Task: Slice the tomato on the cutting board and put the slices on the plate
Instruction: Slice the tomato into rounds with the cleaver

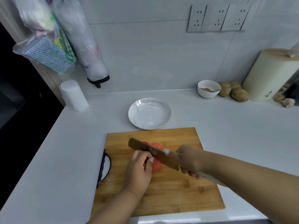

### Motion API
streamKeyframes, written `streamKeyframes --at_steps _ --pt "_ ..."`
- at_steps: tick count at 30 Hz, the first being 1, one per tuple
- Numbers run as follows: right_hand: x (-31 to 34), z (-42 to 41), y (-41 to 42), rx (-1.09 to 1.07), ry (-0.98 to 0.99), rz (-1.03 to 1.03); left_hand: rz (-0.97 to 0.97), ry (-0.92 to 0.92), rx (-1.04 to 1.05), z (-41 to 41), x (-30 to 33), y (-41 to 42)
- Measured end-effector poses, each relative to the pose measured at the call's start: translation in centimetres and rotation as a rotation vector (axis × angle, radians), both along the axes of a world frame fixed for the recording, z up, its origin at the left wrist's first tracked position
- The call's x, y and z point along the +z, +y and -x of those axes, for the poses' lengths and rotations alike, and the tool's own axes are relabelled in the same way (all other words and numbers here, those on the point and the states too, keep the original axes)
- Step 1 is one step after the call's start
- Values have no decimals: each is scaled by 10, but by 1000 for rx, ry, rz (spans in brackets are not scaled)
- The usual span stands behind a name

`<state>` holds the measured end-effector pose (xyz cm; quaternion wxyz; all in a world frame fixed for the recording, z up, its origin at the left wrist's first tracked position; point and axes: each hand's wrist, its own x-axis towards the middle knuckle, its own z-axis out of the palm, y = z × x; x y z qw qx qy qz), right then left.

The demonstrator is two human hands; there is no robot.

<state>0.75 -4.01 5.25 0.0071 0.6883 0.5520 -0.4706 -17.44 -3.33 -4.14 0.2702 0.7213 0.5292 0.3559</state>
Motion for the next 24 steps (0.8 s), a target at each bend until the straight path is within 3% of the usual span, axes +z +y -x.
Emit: streamKeyframes --at_steps 6,19,24 --pt "-7 -25 -16 -51 -5 94 -8 8 -1 0 -1 2" --pt "-31 0 -2 -35 4 60 -85 63 -62 -4 -5 -10" --pt "-28 3 -5 -30 9 54 -63 27 33 0 -7 -7"
